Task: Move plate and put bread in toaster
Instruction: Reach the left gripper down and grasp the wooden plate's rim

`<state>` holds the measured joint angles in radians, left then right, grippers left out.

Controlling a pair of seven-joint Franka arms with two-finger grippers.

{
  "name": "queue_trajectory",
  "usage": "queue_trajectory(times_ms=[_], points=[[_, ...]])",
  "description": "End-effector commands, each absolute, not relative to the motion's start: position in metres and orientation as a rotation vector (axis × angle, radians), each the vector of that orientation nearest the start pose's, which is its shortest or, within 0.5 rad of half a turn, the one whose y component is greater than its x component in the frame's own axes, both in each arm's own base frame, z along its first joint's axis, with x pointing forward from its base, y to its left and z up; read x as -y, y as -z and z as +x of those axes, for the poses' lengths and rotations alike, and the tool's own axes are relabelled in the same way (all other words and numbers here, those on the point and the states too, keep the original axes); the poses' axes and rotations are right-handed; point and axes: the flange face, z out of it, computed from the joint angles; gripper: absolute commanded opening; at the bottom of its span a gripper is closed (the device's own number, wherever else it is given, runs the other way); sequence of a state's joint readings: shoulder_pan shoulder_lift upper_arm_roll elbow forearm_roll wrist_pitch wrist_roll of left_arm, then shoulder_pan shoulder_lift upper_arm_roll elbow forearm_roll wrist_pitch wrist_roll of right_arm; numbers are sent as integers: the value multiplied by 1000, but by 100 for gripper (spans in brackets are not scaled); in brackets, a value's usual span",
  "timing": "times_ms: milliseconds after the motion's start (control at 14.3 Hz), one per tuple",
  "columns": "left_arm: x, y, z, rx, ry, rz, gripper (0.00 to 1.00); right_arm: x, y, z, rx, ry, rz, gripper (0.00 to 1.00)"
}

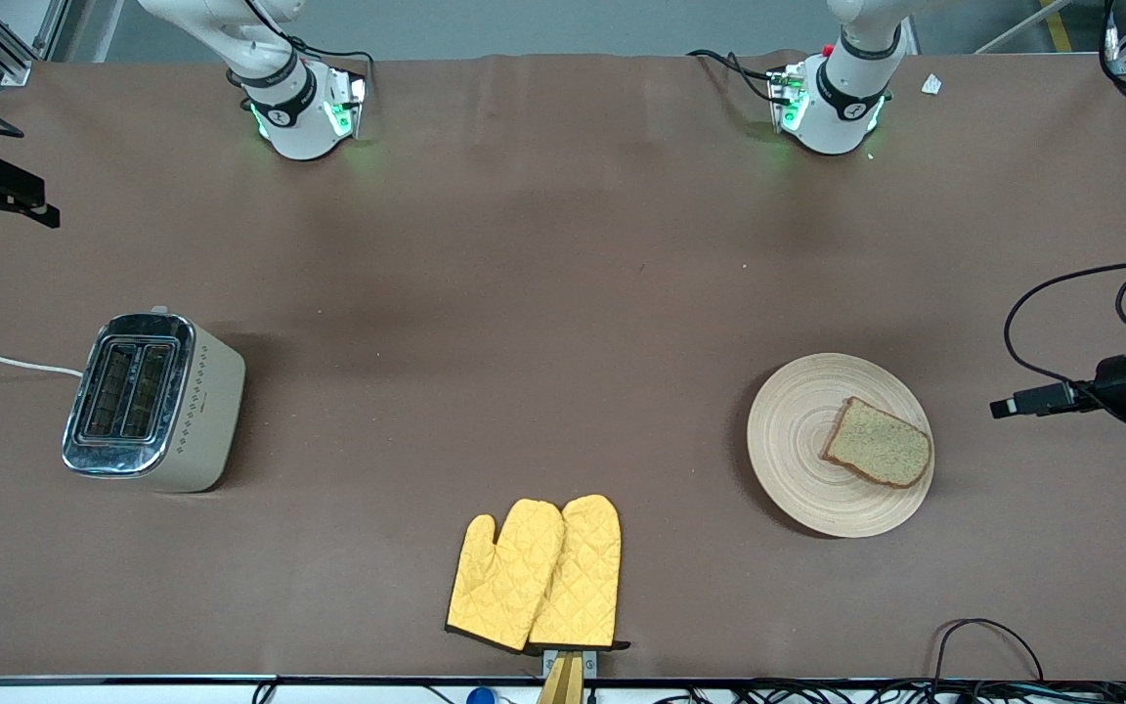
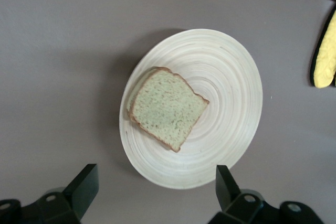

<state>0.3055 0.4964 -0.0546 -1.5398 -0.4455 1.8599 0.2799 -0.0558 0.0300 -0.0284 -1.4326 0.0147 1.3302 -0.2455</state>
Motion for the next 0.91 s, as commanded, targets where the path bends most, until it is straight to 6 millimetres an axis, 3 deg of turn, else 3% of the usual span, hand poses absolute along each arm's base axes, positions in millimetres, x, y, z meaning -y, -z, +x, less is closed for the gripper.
queue_trajectory(times_ms=[0, 140, 349, 488, 837], points=[[-151, -309, 678, 233, -95, -3694, 87, 44, -645, 532, 231, -237, -3088, 100], [-166, -275, 689, 180, -65, -3737, 77, 42, -640, 533, 228, -245, -3076, 100], [-169, -233, 692, 231, -10, -3845, 60, 38, -635, 539, 240, -237, -3073, 100], [-166, -215, 693, 204, 30, -3881, 48, 37, -633, 541, 242, -233, -3075, 100], [-187, -186, 697, 101, 158, -3875, 44, 36, -634, 541, 241, -225, -3048, 100]])
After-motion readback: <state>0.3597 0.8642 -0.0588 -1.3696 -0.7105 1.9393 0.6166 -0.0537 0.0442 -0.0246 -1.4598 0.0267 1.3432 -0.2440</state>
